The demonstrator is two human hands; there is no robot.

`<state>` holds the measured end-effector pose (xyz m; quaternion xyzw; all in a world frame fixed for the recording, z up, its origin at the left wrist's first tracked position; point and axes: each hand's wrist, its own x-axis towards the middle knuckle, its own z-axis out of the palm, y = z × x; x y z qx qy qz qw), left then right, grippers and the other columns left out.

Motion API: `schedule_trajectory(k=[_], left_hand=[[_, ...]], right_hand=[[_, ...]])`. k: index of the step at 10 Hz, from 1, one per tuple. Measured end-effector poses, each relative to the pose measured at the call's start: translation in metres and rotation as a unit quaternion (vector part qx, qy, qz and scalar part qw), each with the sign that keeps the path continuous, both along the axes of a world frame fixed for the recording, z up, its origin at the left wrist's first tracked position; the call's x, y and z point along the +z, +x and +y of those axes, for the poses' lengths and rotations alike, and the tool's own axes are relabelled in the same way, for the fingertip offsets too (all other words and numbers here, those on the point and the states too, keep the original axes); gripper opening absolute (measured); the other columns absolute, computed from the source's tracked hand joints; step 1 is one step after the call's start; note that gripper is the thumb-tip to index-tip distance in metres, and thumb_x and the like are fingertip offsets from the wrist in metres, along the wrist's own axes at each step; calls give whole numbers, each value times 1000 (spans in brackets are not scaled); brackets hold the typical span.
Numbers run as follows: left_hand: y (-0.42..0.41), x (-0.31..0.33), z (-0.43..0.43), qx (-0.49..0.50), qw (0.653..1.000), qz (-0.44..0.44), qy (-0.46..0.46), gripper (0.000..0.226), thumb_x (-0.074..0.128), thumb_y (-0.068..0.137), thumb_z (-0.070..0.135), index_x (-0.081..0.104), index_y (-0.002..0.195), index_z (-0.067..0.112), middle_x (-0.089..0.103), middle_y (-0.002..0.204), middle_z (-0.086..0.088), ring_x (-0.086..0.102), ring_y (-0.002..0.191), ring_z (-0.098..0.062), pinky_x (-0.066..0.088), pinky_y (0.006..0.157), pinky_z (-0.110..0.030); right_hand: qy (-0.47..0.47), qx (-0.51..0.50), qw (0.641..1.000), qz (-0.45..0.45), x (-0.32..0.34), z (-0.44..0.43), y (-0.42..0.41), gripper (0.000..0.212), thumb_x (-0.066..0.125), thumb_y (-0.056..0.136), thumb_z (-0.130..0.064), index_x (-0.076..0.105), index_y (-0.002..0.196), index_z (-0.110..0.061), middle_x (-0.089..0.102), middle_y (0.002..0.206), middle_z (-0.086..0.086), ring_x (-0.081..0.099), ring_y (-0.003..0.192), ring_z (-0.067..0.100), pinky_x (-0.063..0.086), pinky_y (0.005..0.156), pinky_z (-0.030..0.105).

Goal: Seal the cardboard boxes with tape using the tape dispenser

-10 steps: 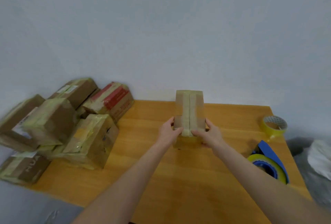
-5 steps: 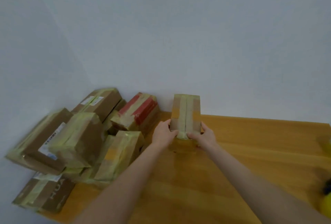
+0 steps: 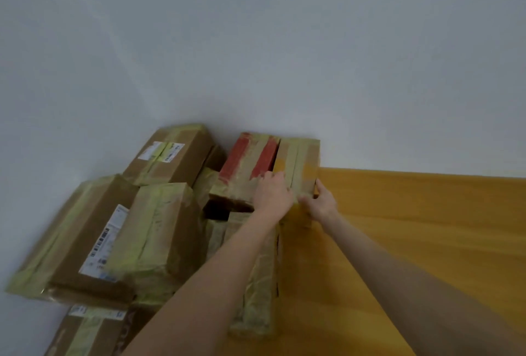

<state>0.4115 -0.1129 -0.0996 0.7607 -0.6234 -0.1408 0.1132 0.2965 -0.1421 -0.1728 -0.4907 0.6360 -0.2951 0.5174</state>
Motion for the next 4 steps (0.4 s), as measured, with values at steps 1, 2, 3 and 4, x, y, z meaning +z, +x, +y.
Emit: schedule_trajectory(k=[1, 2, 3, 4], left_hand=[[0, -5, 1, -8, 1000, 16, -1, 44, 53, 96, 28, 45, 138, 18, 42, 142, -8, 40, 129, -25, 41, 101, -37], [2, -8, 1, -9, 1000, 20, 8, 44, 54, 96, 31, 45, 137, 20, 42, 141, -6, 43, 127, -24, 46, 96, -38], [3, -11, -2, -14, 999, 17, 26, 47, 53, 96, 33, 43, 140, 19, 40, 142, -6, 44, 126, -24, 48, 91, -38], [-8, -8, -6, -30, 999, 21, 18, 46, 51, 97, 32, 42, 140, 17, 37, 145, -5, 42, 127, -24, 48, 88, -37]], right_hand=[[1, 11, 1000, 4, -3, -13, 8, 74, 62, 90, -29, 25, 153, -25, 50, 143, 12, 51, 94, 21, 46, 75, 31], [26, 16, 999, 17, 4, -17, 9, 78, 58, 94, -24, 12, 156, -23, 40, 151, 6, 54, 116, 29, 52, 91, 39], [26, 42, 998, 25, 7, -14, 4, 79, 57, 96, -28, 7, 156, -22, 36, 154, 6, 45, 131, 30, 43, 106, 45], [6, 57, 996, 71, 21, -7, -10, 77, 57, 97, -33, 10, 156, -16, 29, 157, 7, 33, 141, 29, 34, 113, 43]])
